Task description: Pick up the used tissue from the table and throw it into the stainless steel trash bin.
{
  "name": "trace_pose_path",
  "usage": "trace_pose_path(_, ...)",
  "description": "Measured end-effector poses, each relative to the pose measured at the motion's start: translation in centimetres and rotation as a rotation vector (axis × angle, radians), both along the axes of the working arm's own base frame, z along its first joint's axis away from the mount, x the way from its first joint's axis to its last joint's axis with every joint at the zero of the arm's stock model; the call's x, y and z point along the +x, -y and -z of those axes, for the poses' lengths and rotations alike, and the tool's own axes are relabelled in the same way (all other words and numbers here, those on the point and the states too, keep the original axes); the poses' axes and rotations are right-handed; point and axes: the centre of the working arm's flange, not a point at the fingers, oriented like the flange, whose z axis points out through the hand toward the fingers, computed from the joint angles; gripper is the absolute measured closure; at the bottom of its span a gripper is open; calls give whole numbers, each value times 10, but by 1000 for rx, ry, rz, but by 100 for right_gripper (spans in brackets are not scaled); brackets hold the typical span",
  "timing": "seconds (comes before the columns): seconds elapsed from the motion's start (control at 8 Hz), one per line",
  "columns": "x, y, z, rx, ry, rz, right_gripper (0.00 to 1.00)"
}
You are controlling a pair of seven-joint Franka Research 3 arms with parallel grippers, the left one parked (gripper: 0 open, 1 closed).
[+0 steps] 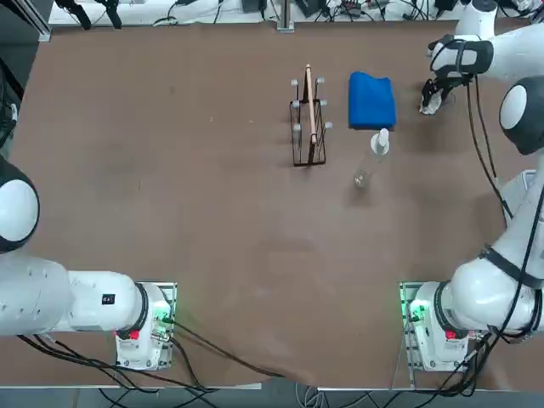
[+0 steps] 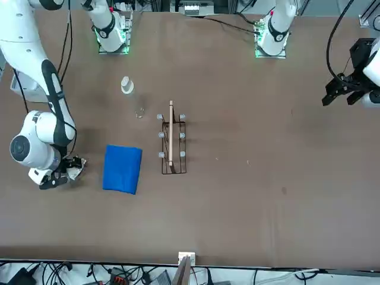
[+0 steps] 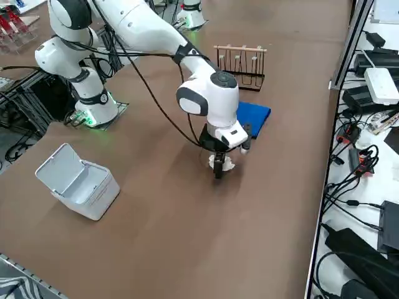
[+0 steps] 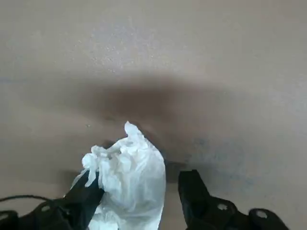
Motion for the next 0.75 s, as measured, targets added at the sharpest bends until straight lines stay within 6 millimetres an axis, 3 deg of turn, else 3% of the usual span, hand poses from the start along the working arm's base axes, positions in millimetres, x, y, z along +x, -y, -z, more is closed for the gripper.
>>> trace_pose_path(0.12, 0, 0, -1, 0, 0, 0, 15)
trace_pose_path(0.38, -2, -2, -13, 2, -33, 0, 55)
trace_pose_path(0.5, -6, -1, -30, 3, -69, -8, 67)
trace_pose_path(0.75, -18, 7, -83, 7, -144, -44, 72)
